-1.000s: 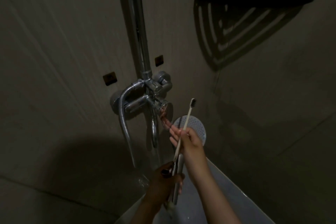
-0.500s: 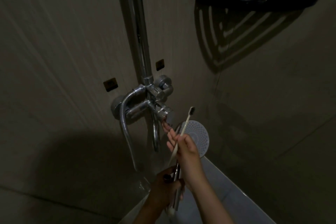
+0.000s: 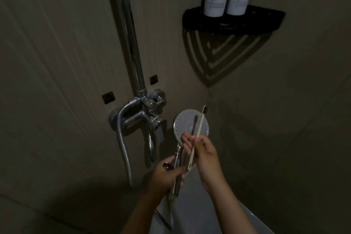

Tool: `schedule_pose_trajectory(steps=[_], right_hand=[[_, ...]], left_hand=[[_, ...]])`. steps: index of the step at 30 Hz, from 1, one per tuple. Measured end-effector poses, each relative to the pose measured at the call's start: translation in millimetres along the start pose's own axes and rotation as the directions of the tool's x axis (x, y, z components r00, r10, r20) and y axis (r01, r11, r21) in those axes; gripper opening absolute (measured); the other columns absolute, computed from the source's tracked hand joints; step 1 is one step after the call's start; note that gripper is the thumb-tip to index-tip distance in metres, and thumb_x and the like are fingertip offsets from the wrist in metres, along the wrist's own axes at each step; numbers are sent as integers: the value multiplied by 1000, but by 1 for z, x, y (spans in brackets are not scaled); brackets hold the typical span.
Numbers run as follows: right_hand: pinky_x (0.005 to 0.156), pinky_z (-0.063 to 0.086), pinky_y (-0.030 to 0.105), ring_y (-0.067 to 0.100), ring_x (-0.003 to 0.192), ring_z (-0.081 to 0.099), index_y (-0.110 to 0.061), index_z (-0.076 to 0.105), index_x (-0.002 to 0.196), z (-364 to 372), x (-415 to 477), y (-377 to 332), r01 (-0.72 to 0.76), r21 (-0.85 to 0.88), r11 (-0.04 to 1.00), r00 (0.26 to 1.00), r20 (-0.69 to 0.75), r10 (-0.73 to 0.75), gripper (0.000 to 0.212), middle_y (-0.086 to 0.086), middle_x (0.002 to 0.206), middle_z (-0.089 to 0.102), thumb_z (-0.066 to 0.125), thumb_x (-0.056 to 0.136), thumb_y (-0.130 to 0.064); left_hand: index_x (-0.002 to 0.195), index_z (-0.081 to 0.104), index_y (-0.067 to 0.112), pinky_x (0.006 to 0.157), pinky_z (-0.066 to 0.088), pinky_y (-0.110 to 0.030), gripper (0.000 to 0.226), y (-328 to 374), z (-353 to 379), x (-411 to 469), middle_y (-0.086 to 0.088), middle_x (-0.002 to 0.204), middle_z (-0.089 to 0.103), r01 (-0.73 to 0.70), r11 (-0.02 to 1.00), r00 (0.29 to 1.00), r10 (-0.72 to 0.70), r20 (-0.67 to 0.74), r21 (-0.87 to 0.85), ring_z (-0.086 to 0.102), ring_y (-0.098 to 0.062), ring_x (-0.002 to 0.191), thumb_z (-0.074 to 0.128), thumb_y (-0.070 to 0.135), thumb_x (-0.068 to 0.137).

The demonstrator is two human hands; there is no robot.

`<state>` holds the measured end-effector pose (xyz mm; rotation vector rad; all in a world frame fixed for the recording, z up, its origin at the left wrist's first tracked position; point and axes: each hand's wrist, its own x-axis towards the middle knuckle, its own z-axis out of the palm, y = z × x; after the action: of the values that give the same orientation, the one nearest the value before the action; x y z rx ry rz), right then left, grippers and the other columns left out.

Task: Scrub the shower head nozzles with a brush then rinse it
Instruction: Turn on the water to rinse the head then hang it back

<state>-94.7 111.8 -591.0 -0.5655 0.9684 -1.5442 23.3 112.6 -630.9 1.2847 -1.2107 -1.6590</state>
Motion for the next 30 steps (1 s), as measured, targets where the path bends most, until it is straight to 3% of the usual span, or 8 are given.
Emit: schedule_pose_trajectory(steps=[5, 11, 16, 20, 25, 30], right_hand=[[92, 50, 21, 15, 111, 63, 1, 54, 96, -3, -22, -35, 84, -5, 996, 996, 14, -84, 18, 7, 115, 67, 39, 99, -9], [85, 53, 17, 14, 107, 65, 5, 52, 105, -10, -63, -88, 227, -12, 974, 974, 1, -227, 22, 9, 112, 68, 37, 100, -10], [91, 52, 23, 16, 106, 66, 5, 53, 102, -34, -97, -131, 361, -82, 929, 927, -80, -367, 24, 11, 111, 68, 38, 100, -14], [87, 54, 22, 16, 100, 68, 1, 52, 100, -68, -126, -155, 431, -146, 890, 872, -185, -453, 22, 11, 106, 69, 36, 100, -15], [64, 53, 14, 17, 80, 67, -5, 53, 92, -107, -156, -175, 418, -282, 863, 825, -280, -491, 20, 16, 94, 66, 36, 100, -10], [57, 42, 17, 10, 64, 53, -3, 59, 109, -144, -182, -191, 304, -444, 843, 831, -309, -463, 21, 5, 79, 63, 43, 96, -7]], left_hand=[[103, 66, 9, 49, 48, -25, 22, 36, 20, -19, -8, 61, 60, -130, 991, 989, 132, 63, -27, 55, -16, 50, 59, -2, 85], [98, 65, 8, 45, 46, -23, 20, 71, 53, -46, -8, 58, 58, -241, 970, 966, 243, 86, -32, 53, -15, 45, 61, -4, 83], [96, 64, 7, 47, 46, -25, 16, 92, 89, -72, -10, 58, 57, -309, 948, 936, 318, 149, -80, 52, -18, 45, 62, -2, 83], [99, 63, 8, 52, 48, -27, 17, 109, 127, -95, -10, 63, 58, -357, 925, 897, 378, 229, -130, 54, -18, 50, 62, 0, 84], [94, 62, 9, 52, 49, -24, 11, 118, 180, -112, -9, 63, 58, -428, 889, 828, 458, 324, -162, 55, -18, 51, 62, 3, 85], [93, 64, 12, 59, 52, -26, 10, 122, 227, -125, -4, 68, 64, -509, 846, 734, 522, 434, -156, 60, -17, 60, 63, 5, 86]])
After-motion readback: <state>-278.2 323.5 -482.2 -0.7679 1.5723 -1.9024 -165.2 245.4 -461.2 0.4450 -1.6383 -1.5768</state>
